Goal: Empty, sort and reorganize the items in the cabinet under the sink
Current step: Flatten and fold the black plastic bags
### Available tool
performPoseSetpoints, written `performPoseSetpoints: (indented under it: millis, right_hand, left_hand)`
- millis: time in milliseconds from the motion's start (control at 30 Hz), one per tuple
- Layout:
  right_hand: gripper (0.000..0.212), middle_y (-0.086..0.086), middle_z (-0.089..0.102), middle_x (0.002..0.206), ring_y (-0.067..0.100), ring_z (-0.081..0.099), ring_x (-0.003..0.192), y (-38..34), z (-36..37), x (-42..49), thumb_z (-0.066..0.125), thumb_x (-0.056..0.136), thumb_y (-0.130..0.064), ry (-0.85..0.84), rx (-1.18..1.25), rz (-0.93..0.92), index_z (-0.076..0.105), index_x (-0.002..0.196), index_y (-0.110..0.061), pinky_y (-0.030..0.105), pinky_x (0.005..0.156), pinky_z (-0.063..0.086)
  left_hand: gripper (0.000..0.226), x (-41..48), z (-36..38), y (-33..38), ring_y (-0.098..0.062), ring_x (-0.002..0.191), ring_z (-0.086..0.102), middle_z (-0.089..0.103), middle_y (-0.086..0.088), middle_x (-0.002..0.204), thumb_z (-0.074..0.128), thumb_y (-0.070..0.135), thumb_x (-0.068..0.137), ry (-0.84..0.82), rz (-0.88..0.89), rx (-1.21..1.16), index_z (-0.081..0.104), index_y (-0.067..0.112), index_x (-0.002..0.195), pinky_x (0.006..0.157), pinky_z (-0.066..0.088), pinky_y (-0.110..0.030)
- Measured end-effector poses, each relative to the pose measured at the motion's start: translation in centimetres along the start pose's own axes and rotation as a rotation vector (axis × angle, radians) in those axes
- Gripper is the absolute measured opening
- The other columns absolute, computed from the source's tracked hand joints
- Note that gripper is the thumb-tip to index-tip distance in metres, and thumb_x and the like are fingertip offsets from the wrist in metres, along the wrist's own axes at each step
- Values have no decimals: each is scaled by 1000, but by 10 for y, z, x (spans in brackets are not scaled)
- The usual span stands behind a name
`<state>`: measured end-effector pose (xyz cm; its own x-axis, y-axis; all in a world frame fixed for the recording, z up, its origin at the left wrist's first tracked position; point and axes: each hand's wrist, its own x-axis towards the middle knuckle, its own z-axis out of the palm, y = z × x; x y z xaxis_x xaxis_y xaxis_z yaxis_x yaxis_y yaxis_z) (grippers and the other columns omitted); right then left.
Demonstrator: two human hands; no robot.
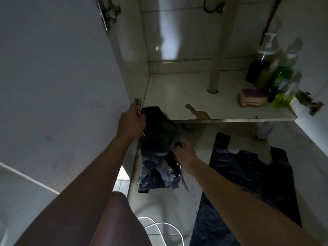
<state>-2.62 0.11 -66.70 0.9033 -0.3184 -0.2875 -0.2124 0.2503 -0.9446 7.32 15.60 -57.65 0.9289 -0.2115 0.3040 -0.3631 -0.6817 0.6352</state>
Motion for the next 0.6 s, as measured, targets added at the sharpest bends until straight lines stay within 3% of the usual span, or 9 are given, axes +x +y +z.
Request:
performPoseSetpoints:
  millis: [133,200,300,367,433,500,600]
  right_hand:
    - [17,-1,53,73,8,50,68,19,30,-8,68,91,-8,51,-361,-81,51,94,-9,3,60,39]
    - [21,5,64,94,13,57,82,30,48,-8,70,90,-12,-124,-439,-133,55,104,-10,12,74,43]
    - [62,5,54,137,12,52,112,27,60,-19,71,92,-19,-477,-569,-103,41,146,-17,19,90,43]
    - [69,1,51,144,13,53,123,24,56,-21,69,92,-33,-591,-679,-36,36,152,-23,22,96,45]
    - [55,4,62,135,16,66,107,21,43,-21,67,93,-39,-635,-733,60,51,143,-23,21,77,54]
    - [40,8,71,118,9,71,82,10,23,-22,67,94,-33,-591,-761,94,63,129,-15,14,57,50]
    - [25,15,72,100,6,68,65,-12,-16,-23,69,93,-19,-388,-542,27,70,112,-2,15,57,52]
  left_hand:
    - [12,16,-6,33,-19,73,61,61,-6,83,49,20,98,218,33,-107,49,8,95,62,54,-39]
    - [9,24,-9,46,-17,72,61,60,-3,81,49,19,97,314,76,-156,47,10,95,61,55,-39]
    - [8,32,-16,64,-13,69,58,60,-2,82,49,18,96,435,125,-182,46,11,95,57,50,-31]
    - [8,36,-20,72,-11,70,57,60,-1,83,49,17,96,492,157,-184,47,10,96,58,47,-28]
    - [7,40,-22,76,-12,73,59,61,-2,85,49,16,95,527,192,-196,49,9,96,61,51,-30]
    - [6,40,-21,78,-13,74,63,62,-2,85,52,15,93,526,220,-226,51,10,96,65,55,-34]
    - [6,39,-19,88,-11,75,65,63,0,84,56,13,91,516,241,-282,52,9,95,67,56,-26]
